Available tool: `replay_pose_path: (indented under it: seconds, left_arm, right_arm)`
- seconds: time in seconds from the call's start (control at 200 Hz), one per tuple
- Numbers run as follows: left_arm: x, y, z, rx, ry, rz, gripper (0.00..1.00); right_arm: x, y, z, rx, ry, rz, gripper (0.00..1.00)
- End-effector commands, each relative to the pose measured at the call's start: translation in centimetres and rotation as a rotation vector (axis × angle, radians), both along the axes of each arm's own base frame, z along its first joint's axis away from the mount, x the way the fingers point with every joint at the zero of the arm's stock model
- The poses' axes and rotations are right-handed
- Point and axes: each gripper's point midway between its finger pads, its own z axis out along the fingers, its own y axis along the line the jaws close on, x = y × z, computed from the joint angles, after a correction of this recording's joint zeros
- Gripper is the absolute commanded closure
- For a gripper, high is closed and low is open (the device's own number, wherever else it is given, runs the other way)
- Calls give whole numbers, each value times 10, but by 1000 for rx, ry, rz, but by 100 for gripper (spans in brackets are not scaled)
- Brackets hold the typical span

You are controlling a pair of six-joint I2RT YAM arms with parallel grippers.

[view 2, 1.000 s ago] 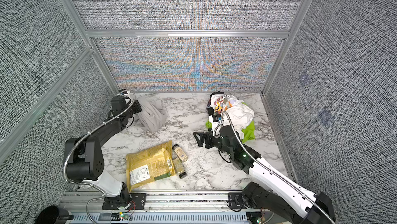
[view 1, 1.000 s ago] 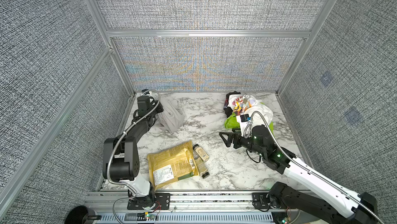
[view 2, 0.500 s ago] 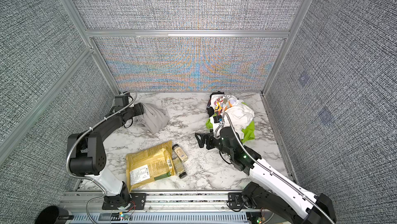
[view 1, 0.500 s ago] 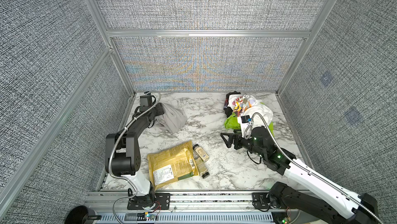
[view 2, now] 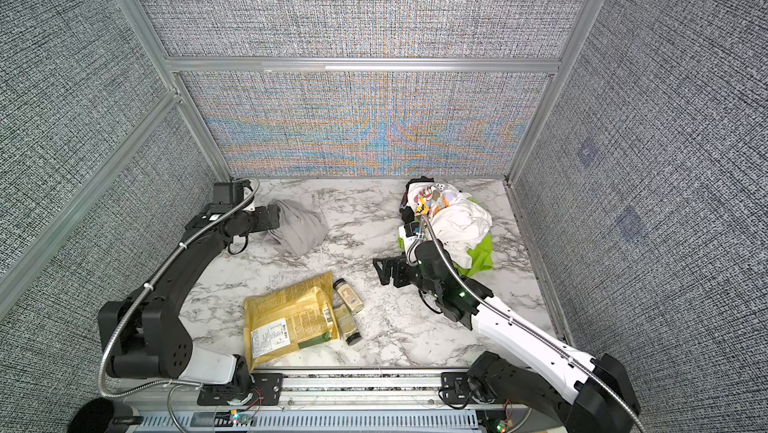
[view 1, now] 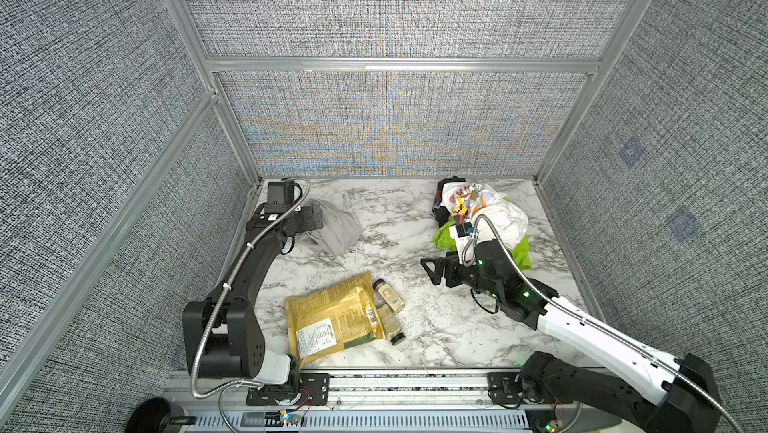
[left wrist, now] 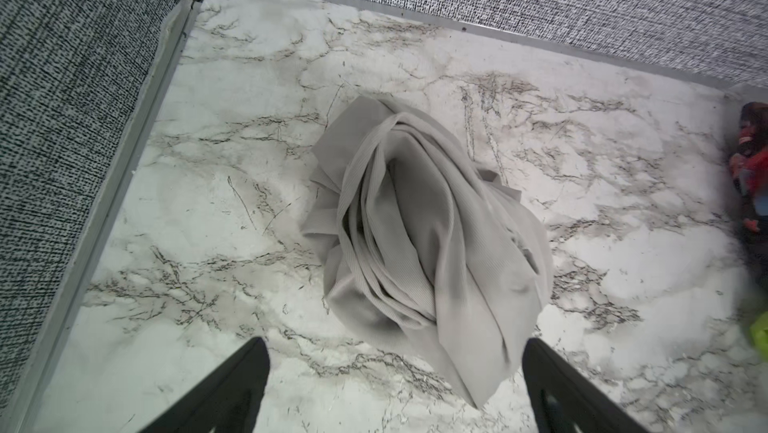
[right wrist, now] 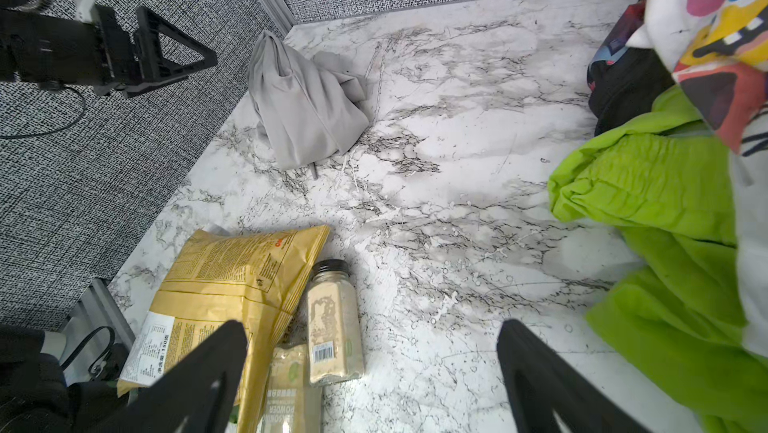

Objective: Pick out a specific cloth from the pile
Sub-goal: 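Lower the grey pants onto the open table with the left gripper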

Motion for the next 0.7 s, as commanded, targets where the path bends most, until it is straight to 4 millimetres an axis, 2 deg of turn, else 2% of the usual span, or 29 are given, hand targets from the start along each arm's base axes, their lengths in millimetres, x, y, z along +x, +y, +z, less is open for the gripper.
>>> replay_pose_path:
  seconds: [0.0,0.08,0.145,0.25,0.35,0.42,0.585,0.695]
  left_arm:
    - [-4,-18,27,-98,-74,-58,2]
    - [-2,-36,44,-187,-151,-136,2]
    - [3,-51,47,-260,-182,-191,2]
    - [17,-62,32,-322,-157,-216,3]
    - [35,-52,4,-283,-114,-157,9]
    - [47,-47,-8,-257,-116,-140,12]
    - [75,-34,-26,-198,-132,-70,11]
    - [85,-19,-59,-99,-56,0,9]
  right_arm:
    - [2,1,9,15,-28,0,1]
    - [1,0,10,16,-32,-4,1]
    - [1,-1,12,18,-37,-8,1]
    - [0,-3,14,14,-41,-12,1]
    - [-1,-7,13,10,-43,-20,1]
    - [-3,-10,13,9,-44,-26,1]
    - [-5,-15,16,15,-53,-43,1]
    - [-6,-19,17,14,-60,-56,1]
